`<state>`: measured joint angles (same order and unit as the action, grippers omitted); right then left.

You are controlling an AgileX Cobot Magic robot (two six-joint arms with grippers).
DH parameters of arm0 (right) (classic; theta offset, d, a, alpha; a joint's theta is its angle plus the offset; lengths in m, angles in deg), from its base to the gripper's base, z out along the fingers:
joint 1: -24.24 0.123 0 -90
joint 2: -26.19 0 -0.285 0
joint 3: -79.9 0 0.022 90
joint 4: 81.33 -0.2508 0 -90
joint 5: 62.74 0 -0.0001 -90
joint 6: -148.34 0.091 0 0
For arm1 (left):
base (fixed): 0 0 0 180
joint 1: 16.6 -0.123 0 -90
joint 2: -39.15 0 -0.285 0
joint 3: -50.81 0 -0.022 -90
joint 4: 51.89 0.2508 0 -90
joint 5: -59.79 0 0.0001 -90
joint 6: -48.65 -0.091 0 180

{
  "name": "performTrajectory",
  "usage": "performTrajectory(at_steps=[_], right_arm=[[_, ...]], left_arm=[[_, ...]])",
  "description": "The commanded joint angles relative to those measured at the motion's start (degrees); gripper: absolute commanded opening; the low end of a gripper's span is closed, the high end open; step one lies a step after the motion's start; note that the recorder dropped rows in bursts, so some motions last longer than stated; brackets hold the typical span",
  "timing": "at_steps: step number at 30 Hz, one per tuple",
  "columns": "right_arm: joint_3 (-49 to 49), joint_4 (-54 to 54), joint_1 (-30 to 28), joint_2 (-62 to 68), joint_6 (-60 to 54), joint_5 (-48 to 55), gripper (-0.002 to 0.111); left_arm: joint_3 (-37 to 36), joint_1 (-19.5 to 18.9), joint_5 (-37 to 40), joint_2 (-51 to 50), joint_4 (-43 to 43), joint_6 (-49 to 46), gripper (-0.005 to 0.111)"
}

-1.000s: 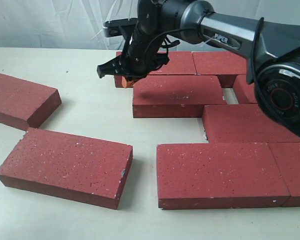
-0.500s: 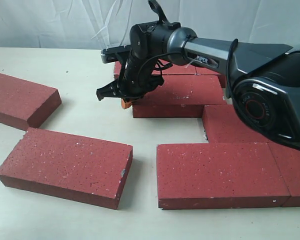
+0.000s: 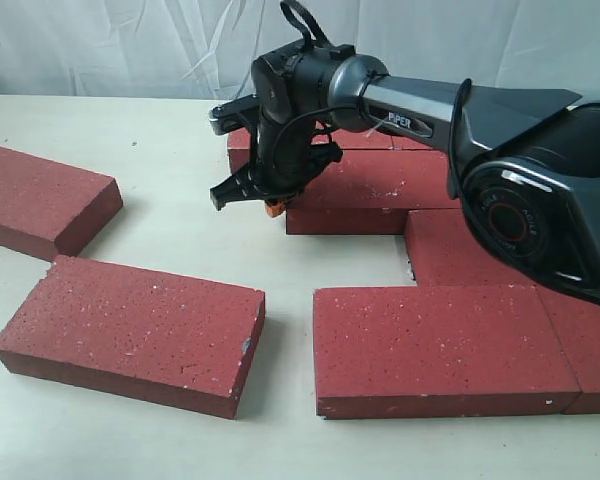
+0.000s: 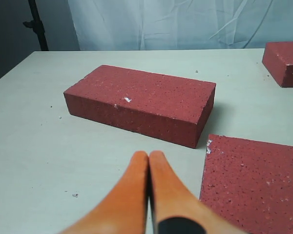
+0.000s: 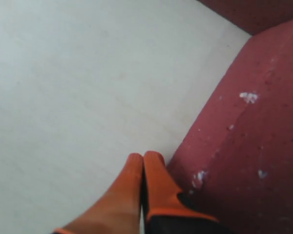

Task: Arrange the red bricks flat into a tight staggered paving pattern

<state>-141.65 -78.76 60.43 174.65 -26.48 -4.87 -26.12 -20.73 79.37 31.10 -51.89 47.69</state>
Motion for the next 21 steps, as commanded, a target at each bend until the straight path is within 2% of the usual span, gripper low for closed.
performTrajectory(at_steps=[1, 9, 16, 21], right_arm=[[0.22, 8.3, -0.89, 0.11, -0.17, 2.1, -0.001], [0.22, 0.32, -0.79, -3.0, -0.34, -1.19, -0.001], [0.22, -6.91, -0.79, -6.09, -5.7, -1.09, -0.001], [0.22, -6.91, -0.79, -7.27, -6.9, -0.62, -0.001]], left_arm=[[-0.29, -0.33, -0.52, 0.26, -0.38, 0.39, 0.0], [-0.29, -0.33, -0.52, 0.26, -0.38, 0.39, 0.0], [-0.29, -0.33, -0.52, 0.26, -0.38, 0.39, 0.0], [-0.29, -0.33, -0.52, 0.26, -0.38, 0.39, 0.0]])
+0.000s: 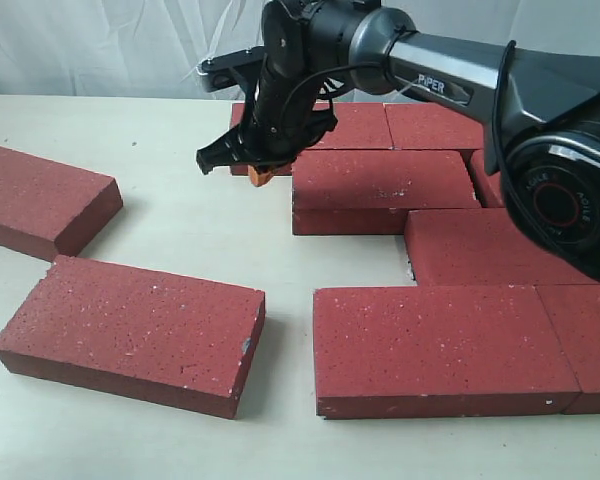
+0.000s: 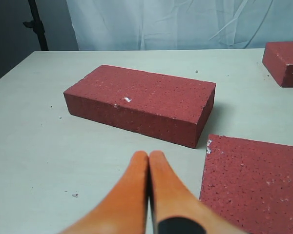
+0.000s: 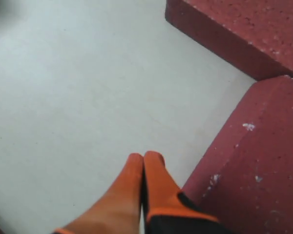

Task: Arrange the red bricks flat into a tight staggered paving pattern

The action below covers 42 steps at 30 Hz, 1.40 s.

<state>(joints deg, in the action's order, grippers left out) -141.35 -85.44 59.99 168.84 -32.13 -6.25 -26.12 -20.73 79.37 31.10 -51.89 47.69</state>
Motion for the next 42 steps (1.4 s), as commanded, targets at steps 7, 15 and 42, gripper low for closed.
performTrajectory(at_steps=[7, 15, 42], right_arm=[[-0.08, -0.34, -0.35, -2.49, -3.87, 7.59, -0.001], [-0.08, -1.45, -0.35, -2.85, -4.45, 11.76, -0.001], [35.17, -9.56, -5.99, -35.08, -8.95, -3.3, -0.001]], left_arm=[[-0.29, -0.33, -0.52, 0.26, -0.38, 0.39, 0.0], [-0.29, -0.33, -0.52, 0.26, -0.38, 0.39, 0.0], [-0.29, -0.33, -0.52, 0.26, -0.38, 0.39, 0.0]])
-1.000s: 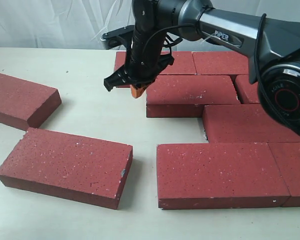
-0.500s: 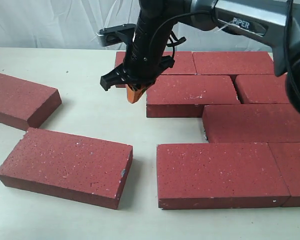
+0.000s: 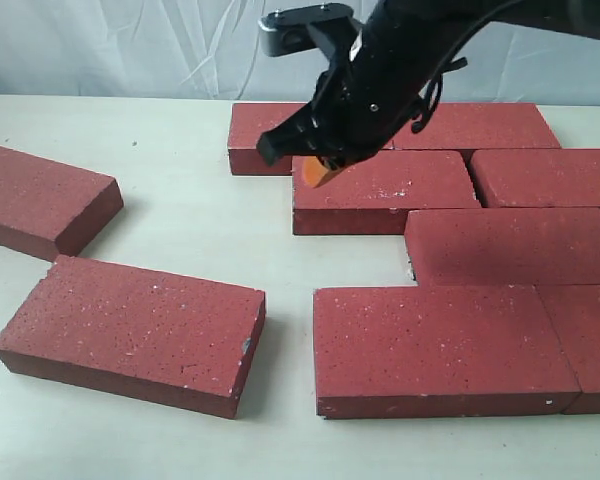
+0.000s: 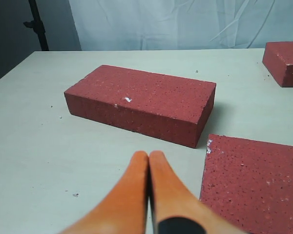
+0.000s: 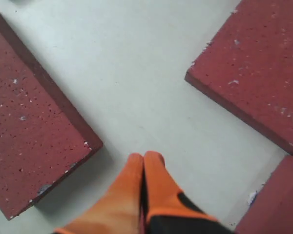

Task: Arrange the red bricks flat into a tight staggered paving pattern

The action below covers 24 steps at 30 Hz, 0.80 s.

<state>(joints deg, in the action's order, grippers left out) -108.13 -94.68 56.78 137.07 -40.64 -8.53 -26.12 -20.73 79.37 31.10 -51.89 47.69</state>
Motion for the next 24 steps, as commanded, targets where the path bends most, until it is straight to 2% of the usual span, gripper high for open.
performTrajectory(at_steps=[1, 9, 13, 17, 24], right_arm=[[2.25, -0.33, -3.51, -4.11, -0.44, -1.02, -0.001], [7.12, -0.47, -10.46, -9.73, -0.58, -1.5, -0.001], [12.53, -1.59, -12.6, -12.76, -0.81, -3.84, -0.001], [17.3, -1.86, -12.55, -15.36, -0.81, -7.95, -0.001], [18.24, -1.12, -12.55, -15.73, -0.81, -7.43, -0.001]], left_arm=[[-0.29, -0.33, -0.52, 0.26, -0.38, 0.39, 0.0], [-0.29, -0.33, -0.52, 0.26, -0.38, 0.39, 0.0], [-0.29, -0.33, -0.52, 0.26, -0.38, 0.39, 0.0], [-0.29, -0.33, -0.52, 0.26, -0.38, 0.39, 0.0], [-0.29, -0.33, -0.52, 0.26, -0.38, 0.39, 0.0]])
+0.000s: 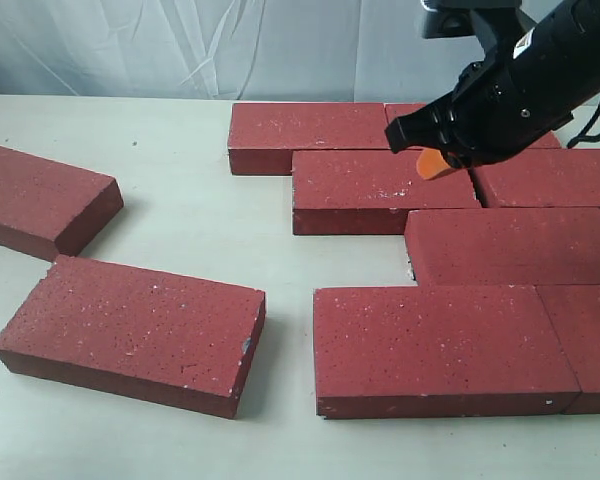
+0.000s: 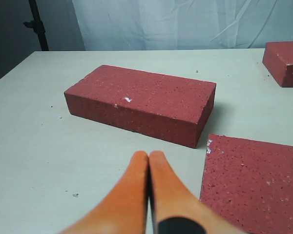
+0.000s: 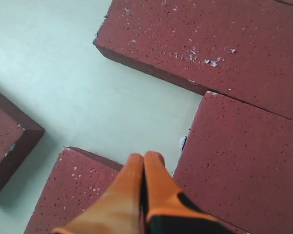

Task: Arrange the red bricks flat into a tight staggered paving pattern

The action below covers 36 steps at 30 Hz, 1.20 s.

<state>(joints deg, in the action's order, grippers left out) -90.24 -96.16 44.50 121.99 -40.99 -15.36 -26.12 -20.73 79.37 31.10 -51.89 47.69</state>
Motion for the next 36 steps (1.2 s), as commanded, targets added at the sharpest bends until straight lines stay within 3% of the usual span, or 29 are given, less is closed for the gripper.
performTrajectory(at_steps=[1, 7, 17, 20, 36], right_arm=[[0.35, 0.36, -0.28, -0.65, -0.45, -0.59, -0.001], [0.35, 0.35, -0.28, -0.65, -0.45, -1.07, -0.001], [0.35, 0.35, -0.28, -0.65, -0.45, -1.2, -0.001], [0.35, 0.35, -0.28, -0.65, -0.45, -1.2, -0.001], [0.35, 0.35, -0.28, -0.65, -0.45, -1.2, -0.001]], left_arm=[[-0.29, -0.33, -0.52, 0.26, -0.38, 0.39, 0.0], [-0.29, -0.33, -3.62, 0.26, 0.95, 0.39, 0.0], [-0.29, -0.33, -26.17, 0.26, 0.95, 0.39, 0.0], [-0.29, -0.33, -29.59, 0.26, 1.17, 0.39, 0.0], [-0.29, -0.33, -31.38, 0.26, 1.17, 0.39, 0.0]])
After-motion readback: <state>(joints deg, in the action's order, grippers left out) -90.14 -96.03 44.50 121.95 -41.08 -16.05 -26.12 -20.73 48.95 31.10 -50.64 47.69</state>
